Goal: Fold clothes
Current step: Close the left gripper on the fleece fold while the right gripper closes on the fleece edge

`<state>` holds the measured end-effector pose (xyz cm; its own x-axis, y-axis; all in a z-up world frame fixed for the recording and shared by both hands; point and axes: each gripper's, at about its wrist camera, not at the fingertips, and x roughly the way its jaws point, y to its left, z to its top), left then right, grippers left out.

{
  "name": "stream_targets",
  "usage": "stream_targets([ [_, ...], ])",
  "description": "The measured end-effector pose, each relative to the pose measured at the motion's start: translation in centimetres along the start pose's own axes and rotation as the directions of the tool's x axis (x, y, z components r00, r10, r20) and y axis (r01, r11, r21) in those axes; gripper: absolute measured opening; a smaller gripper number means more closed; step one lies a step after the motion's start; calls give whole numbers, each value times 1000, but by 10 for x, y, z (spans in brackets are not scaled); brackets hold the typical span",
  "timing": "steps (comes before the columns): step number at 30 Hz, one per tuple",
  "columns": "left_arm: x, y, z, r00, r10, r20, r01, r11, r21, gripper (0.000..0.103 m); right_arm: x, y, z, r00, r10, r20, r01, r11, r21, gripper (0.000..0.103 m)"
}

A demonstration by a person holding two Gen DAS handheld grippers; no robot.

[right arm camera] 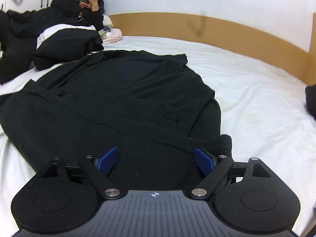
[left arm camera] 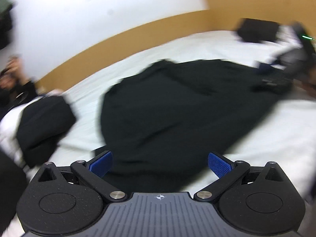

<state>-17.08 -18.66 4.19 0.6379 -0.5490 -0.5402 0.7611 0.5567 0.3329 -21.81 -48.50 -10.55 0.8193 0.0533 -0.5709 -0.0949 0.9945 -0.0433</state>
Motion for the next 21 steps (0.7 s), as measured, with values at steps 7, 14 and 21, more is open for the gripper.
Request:
stream_targets([
  [7, 27, 4, -10, 988, 10, -156, 2, 997, 78, 102, -29, -1, -8, 995, 71, 72, -67, 996, -55, 87],
  [14, 41, 11, -13, 981, 165, -106, -157, 984, 86, 103, -38, -4, -19, 992, 94, 87, -85, 991, -103, 87],
  [21, 38, -5, -17, 987, 139, -82, -118, 970, 214, 102, -57, -3, -25, 981, 169, 99, -146, 968, -204, 87],
])
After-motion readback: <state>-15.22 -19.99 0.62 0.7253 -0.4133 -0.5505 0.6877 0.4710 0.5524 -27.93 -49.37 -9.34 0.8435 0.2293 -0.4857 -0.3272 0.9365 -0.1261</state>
